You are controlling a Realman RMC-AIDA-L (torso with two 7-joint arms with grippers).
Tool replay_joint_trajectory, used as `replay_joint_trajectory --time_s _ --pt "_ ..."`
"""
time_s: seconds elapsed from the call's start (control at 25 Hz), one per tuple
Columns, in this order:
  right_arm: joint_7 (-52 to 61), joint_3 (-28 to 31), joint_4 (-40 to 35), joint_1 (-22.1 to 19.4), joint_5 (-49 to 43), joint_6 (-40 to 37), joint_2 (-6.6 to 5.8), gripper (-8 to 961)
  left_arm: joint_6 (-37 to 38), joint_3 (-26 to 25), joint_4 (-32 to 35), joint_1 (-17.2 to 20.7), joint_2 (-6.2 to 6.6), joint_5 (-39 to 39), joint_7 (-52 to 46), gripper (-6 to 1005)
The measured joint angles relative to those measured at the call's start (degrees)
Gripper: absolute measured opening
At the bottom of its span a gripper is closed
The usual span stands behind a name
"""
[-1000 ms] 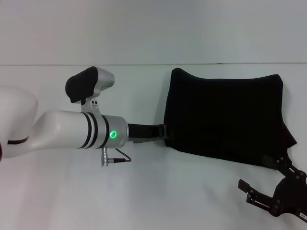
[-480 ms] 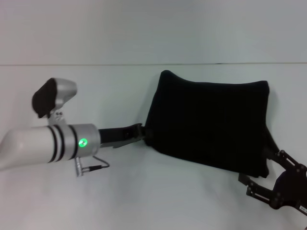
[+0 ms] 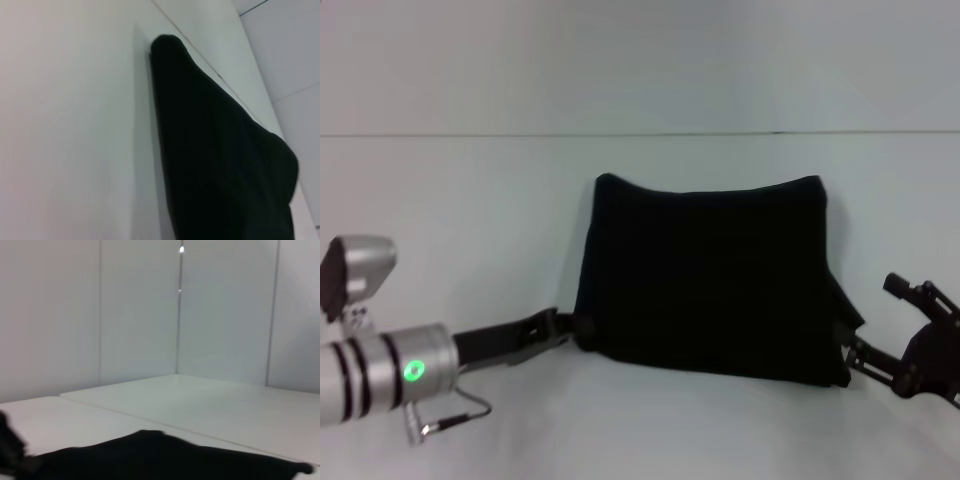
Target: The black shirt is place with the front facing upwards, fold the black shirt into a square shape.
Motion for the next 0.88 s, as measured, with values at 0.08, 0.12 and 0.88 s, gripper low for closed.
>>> replay_joint_trajectory --time_s 0.08,0.12,0.88 --pt "0.0 1.37 0.15 0.48 0.0 0.53 0.06 947 2.97 -2.11 0.35 1.57 0.06 1.23 1.35 45" --pt "0.0 2.13 0.22 0.75 0.0 0.83 0.12 947 4.02 -2.92 0.56 2.13 0.06 1.81 1.69 46" --pt "7.12 -0.97 5.48 16.96 -0.54 8.72 0.4 946 16.65 -8.74 3.3 8.48 0.11 7.32 5.19 51"
